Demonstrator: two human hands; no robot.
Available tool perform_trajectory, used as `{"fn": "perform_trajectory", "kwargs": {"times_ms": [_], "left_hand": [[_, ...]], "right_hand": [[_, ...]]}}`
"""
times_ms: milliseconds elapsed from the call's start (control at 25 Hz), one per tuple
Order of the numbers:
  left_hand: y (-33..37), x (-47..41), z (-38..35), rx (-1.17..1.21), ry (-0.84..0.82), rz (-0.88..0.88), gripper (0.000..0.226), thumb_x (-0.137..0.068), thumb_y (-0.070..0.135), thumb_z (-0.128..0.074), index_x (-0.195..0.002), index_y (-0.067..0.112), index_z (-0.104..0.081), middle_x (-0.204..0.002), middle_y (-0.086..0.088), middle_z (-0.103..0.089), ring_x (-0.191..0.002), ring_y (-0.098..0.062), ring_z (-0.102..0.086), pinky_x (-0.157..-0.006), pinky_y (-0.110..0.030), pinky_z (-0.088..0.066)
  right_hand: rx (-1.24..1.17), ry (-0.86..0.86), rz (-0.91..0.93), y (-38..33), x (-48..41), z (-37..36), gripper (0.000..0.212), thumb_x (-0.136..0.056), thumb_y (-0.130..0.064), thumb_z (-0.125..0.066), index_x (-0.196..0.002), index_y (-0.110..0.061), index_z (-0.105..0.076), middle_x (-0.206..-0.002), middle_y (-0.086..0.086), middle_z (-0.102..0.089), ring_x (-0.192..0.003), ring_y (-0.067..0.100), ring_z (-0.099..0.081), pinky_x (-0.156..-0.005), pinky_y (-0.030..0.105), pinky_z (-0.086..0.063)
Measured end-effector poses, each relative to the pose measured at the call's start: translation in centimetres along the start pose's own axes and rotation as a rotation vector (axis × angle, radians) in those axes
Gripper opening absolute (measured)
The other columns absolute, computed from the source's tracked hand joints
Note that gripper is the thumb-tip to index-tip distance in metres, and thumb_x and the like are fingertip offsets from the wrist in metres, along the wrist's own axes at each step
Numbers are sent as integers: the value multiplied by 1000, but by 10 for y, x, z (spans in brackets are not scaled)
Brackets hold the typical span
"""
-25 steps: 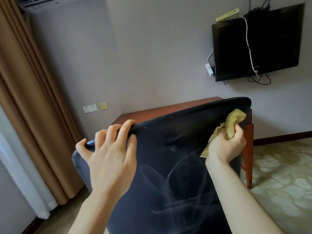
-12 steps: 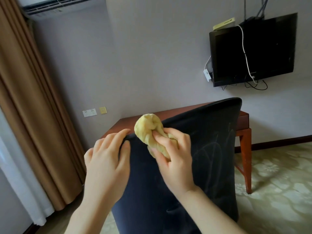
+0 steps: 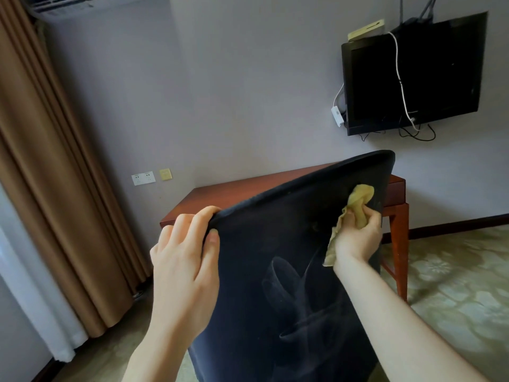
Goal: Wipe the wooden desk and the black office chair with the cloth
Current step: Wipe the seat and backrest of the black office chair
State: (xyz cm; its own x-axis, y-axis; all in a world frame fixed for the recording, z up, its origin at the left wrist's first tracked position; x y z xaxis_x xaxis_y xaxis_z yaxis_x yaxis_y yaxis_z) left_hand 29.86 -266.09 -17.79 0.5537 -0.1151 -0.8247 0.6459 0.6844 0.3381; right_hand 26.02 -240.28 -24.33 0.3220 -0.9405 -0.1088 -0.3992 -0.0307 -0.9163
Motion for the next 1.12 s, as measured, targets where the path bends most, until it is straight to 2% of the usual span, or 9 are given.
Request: {"fn": "perform_trajectory", "kwargs": {"times_ms": [120, 240, 320, 520, 640, 760, 920, 1000, 1120], "left_hand": [[3, 0, -1, -2, -19, -4, 36, -93, 27, -34, -121, 23, -55, -99, 15, -48, -90, -9, -37, -87, -36, -32], [2, -1, 0, 3, -48, 5, 38, -92, 27, -32, -123, 26, -53, -101, 16, -46, -91, -9, -37, -87, -33, -27], [2, -1, 1, 4, -70, 6, 39, -92, 27, -31, -125, 27, -52, -100, 16, -45, -91, -10, -36, -87, -32, -27], [2, 1, 2, 37, -107, 18, 42, -90, 26, -32, -128, 27, -50, -103, 13, -46, -94, -11, -37, -90, -38, -32], [3, 2, 4, 55, -128, 15, 43, -90, 25, -33, -130, 27, -49, -104, 11, -46, -95, -11, -36, -91, -39, -33], [2, 4, 5, 58, -138, 27, 43, -90, 24, -32, -131, 26, -48, -105, 11, -46, -97, -10, -35, -93, -40, -33], [5, 6, 4, 49, -149, 22, 44, -89, 23, -35, -132, 25, -48, -105, 11, -46, -96, -11, -35, -95, -40, -34], [5, 7, 4, 42, -157, 8, 45, -89, 23, -37, -133, 24, -46, -108, 13, -45, -97, -10, -35, -96, -39, -34], [2, 9, 6, 51, -191, -34, 51, -87, 20, -45, -137, 27, -41, -119, 14, -42, -104, -9, -33, -99, -34, -32]], "right_hand": [[-30, 54, -60, -11, 16, -7, 23, -95, -12, -53, -118, -11, -56, -127, 10, -49, -101, 17, -52, -83, 27, -42], [-141, 15, 76, -27, 62, -17, 16, -93, -14, -55, -108, -20, -57, -121, 2, -49, -90, 2, -51, -78, 16, -42], [-232, -50, 180, -29, 95, -19, 14, -92, -17, -58, -106, -17, -58, -117, 0, -50, -96, 3, -53, -82, 18, -45], [-183, -343, 754, -22, 149, -15, 16, -87, -18, -65, -102, -17, -59, -113, 1, -51, -100, 25, -55, -83, 24, -48], [-40, -528, 1055, -19, 130, -10, 22, -86, -17, -65, -107, -20, -57, -115, 0, -46, -103, 25, -52, -90, 26, -47], [104, -562, 1240, -26, 98, -6, 27, -86, -16, -65, -111, -22, -56, -116, 1, -45, -103, 23, -48, -92, 26, -45], [158, -411, 1098, -32, 65, 2, 18, -86, -15, -61, -104, -15, -58, -118, 5, -47, -106, 20, -48, -94, 12, -38], [116, -266, 820, -35, 46, 7, 15, -87, -11, -63, -102, -7, -62, -116, 10, -50, -105, 17, -50, -90, 8, -39], [80, -146, 434, -45, 26, 8, 22, -91, -16, -61, -112, -11, -59, -112, -1, -47, -99, 10, -50, -82, 7, -44]]}}
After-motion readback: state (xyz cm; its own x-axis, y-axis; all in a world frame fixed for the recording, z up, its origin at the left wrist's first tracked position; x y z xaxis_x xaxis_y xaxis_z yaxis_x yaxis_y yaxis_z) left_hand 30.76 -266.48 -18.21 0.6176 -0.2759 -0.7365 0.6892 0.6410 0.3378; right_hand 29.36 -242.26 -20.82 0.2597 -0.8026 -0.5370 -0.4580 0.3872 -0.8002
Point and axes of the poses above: each hand's wrist, its own x-axis away from the middle knuckle, its own z-axis out of the back of the hand, y = z × x, the point moved 3 cm from there along -x, towards the middle knuckle
